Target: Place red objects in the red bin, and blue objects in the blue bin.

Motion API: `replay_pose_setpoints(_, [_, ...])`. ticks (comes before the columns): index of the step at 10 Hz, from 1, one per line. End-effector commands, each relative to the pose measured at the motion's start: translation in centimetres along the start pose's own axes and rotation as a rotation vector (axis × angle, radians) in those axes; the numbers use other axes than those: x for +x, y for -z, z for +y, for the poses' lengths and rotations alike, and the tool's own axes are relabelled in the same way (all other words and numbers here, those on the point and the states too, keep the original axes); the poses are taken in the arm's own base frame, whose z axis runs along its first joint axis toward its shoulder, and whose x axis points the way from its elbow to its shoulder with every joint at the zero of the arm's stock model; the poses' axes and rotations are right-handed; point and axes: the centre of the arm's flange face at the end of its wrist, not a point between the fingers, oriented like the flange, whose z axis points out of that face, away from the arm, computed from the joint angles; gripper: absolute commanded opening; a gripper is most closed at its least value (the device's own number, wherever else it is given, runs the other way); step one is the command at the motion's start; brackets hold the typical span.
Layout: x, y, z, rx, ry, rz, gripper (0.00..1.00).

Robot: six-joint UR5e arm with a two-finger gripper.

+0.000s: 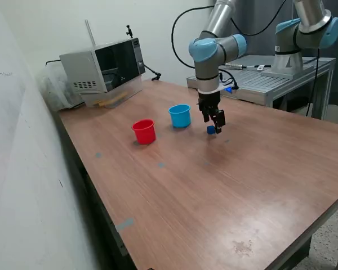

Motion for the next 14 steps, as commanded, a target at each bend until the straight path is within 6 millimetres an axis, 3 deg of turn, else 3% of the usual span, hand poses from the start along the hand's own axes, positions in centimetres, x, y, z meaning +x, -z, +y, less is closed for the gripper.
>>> replay_pose_setpoints(1, [-0.4,-0.3,1.0,-0.003,-0.011,0.002,1.00])
replay_pose_setpoints(11, [-1.7,-1.2,1.0,0.019,-0.022,-0.009,1.00])
replay_pose_setpoints(12, [-1.7,-1.2,1.0,0.021,-0.022,-0.009,0.00])
replay_pose_setpoints(14, [-1.7,-1.2,0.9,0.016,-0.019,-0.008,0.00])
